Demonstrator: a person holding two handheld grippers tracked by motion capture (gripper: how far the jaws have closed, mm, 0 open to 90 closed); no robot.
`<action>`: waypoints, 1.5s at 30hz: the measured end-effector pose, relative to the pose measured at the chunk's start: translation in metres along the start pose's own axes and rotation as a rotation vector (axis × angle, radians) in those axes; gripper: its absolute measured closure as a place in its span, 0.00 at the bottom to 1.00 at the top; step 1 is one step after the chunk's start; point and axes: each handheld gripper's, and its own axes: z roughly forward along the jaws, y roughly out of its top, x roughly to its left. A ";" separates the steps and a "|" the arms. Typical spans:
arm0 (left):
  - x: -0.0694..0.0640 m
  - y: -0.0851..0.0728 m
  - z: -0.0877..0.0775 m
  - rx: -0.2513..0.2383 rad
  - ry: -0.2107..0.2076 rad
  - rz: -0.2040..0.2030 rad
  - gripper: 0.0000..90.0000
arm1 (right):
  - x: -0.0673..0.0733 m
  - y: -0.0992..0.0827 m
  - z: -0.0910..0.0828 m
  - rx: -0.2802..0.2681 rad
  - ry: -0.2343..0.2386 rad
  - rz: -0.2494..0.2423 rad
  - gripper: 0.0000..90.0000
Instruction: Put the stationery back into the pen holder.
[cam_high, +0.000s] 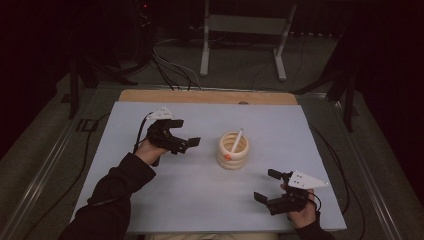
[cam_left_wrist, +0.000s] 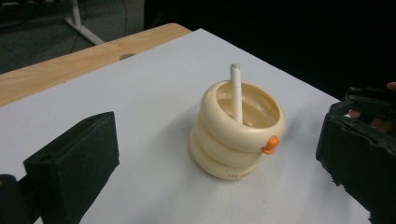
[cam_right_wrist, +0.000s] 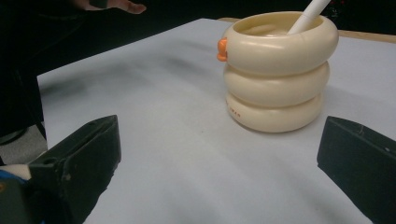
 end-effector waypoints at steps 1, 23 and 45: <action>0.000 0.000 0.000 0.000 0.000 0.000 0.00 | 0.000 0.000 0.000 0.000 0.000 0.000 0.00; 0.008 -0.060 -0.039 -0.023 0.034 -0.044 0.00 | 0.000 0.000 0.000 0.000 -0.002 0.001 0.00; 0.005 -0.122 -0.068 -0.039 0.067 -0.088 0.00 | 0.001 0.000 0.001 0.004 -0.001 0.000 0.00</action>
